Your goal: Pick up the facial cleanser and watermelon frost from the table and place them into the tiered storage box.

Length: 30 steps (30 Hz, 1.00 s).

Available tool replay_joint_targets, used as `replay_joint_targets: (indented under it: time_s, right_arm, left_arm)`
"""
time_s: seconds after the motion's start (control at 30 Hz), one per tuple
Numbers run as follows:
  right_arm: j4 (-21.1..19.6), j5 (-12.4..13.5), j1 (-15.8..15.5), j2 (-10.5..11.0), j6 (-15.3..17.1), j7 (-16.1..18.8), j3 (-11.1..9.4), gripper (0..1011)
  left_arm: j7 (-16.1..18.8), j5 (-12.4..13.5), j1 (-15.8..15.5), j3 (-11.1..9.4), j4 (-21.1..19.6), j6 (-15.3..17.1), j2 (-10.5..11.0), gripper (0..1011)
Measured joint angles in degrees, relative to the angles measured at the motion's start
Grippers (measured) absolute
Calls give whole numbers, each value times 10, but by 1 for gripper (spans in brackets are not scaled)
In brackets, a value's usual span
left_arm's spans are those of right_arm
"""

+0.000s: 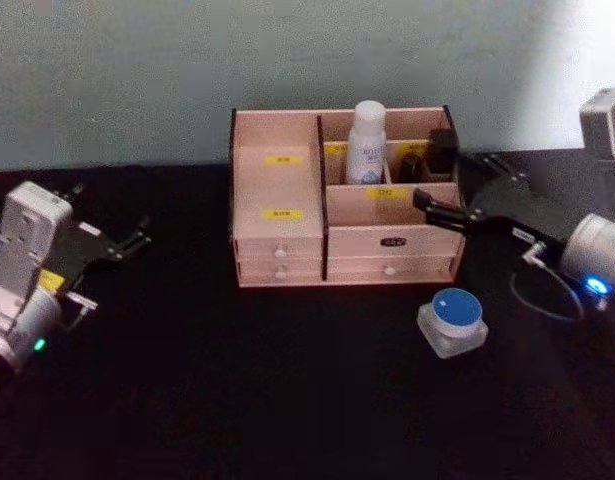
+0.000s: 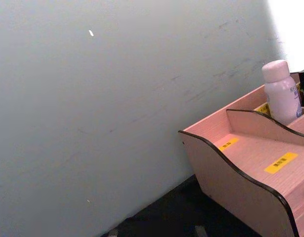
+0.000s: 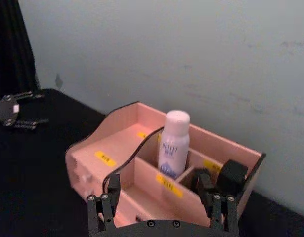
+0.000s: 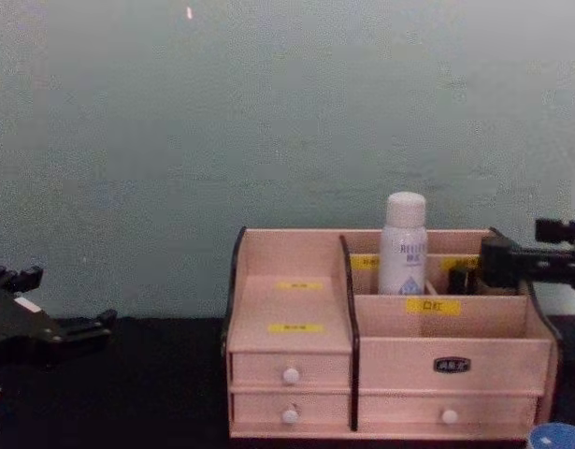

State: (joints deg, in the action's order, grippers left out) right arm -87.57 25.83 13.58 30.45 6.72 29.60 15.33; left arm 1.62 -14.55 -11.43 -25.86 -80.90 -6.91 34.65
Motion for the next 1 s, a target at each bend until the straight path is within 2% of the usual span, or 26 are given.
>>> replay_joint_targets:
  time_s: [0.17, 0.6, 0.83, 1.0]
  right_arm:
    - [-37, 17, -36, 31, 29, -7, -9, 1000]
    - [-92, 61, -102, 82, 75, -16, -18, 1000]
    - [-96, 65, -109, 96, 93, -27, -4, 1000]
    - [-93, 58, -107, 101, 101, -43, 10, 1000]
  left_arm:
    - [0, 0, 0, 0, 0, 0, 0, 1001]
    - [0, 0, 0, 0, 0, 0, 0, 1001]
    - [0, 0, 0, 0, 0, 0, 0, 1001]
    - [0, 0, 0, 0, 0, 0, 0, 1001]
